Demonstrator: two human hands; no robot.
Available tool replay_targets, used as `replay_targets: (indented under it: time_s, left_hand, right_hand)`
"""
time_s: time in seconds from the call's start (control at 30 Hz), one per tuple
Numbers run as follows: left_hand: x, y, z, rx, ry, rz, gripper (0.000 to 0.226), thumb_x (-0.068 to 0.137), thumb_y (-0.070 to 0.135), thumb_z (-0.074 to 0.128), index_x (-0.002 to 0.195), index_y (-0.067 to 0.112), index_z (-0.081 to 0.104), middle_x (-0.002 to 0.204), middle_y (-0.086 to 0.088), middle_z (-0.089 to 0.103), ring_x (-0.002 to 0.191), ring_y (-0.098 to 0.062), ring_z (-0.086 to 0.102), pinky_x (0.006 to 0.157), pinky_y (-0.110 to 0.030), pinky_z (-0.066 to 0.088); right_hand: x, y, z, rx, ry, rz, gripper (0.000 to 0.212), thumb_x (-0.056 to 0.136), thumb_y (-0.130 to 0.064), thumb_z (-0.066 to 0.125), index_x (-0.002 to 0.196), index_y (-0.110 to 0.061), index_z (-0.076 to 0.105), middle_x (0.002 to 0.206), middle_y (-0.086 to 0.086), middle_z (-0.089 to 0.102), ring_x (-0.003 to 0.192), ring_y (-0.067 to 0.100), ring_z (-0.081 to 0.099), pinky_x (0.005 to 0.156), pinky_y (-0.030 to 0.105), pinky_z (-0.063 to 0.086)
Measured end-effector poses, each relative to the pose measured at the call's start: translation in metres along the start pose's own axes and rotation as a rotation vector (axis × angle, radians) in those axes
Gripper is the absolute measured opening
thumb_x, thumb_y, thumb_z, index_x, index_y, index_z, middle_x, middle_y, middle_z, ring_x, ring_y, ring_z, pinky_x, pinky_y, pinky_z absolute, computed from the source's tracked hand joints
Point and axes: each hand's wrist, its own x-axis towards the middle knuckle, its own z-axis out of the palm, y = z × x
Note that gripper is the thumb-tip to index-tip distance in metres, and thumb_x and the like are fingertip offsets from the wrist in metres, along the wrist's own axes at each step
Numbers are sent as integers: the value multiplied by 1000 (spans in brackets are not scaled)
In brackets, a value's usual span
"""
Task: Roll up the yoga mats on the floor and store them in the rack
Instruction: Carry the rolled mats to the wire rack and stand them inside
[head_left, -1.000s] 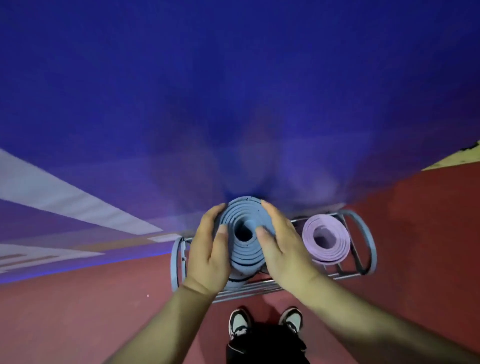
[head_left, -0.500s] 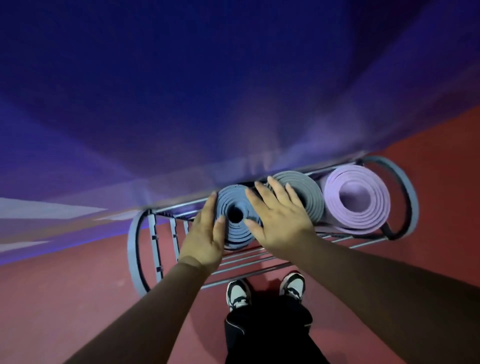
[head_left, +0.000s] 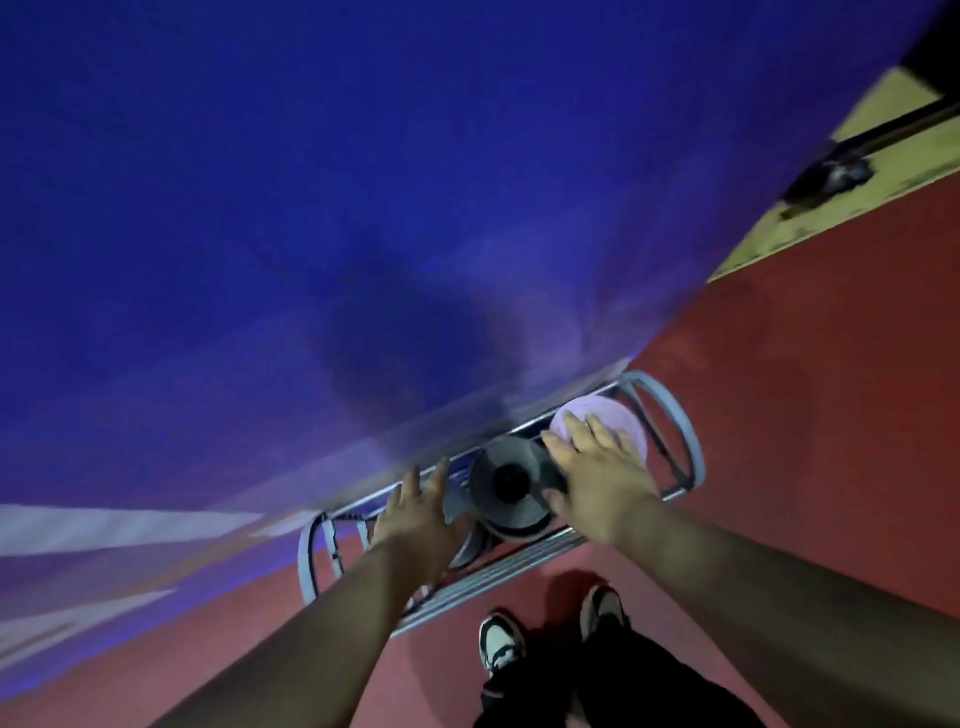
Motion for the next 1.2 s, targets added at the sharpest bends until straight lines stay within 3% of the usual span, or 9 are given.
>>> replay_targets:
  time_s: [0.1,0.2,0.4,0.73,1.2]
  left_hand:
    - [-18,70,-40,121,34,153,90,89,71,49,162,40,7,170,-10,9,154,-34,19,122,-45,24]
    - [-36,155,-73,201,60,310,89,91,68,52,161,44,3,171,-4,3,155,-31,13,121,-50,22]
    - [-58,341,-82,292,119,564,90,91,68,51,161,39,3,170,-7,7,155,-31,11,122,-49,22]
    - [-125,666,11,451,49,943,87,91,69,49,161,40,6,170,-7,7,156,-27,10,125,-48,20]
    - [-179,1000,184,769,-209,1444,86,92,66,54,161,37,12,169,-7,14,155,-27,16,124,-43,22]
  right_hand:
    - [-49,48,-43,53,49,141,85,81,-63,40,159,-40,18,172,0,6,157,28,7,124,49,10]
    - [-97,107,-77,140,105,263,81,89,-64,45,160,-37,18,172,1,4,158,29,5,124,53,10]
    - [-200,254,-114,253,202,494,85,90,-70,47,161,-39,12,172,1,-1,158,29,0,125,56,10]
    - [-421,487,-118,447,277,990,90,86,-72,49,161,-39,14,171,0,11,156,29,14,122,58,17]
    - [-592,669,-43,784,353,1558,92,80,-75,49,160,-39,19,170,1,14,154,30,17,120,59,21]
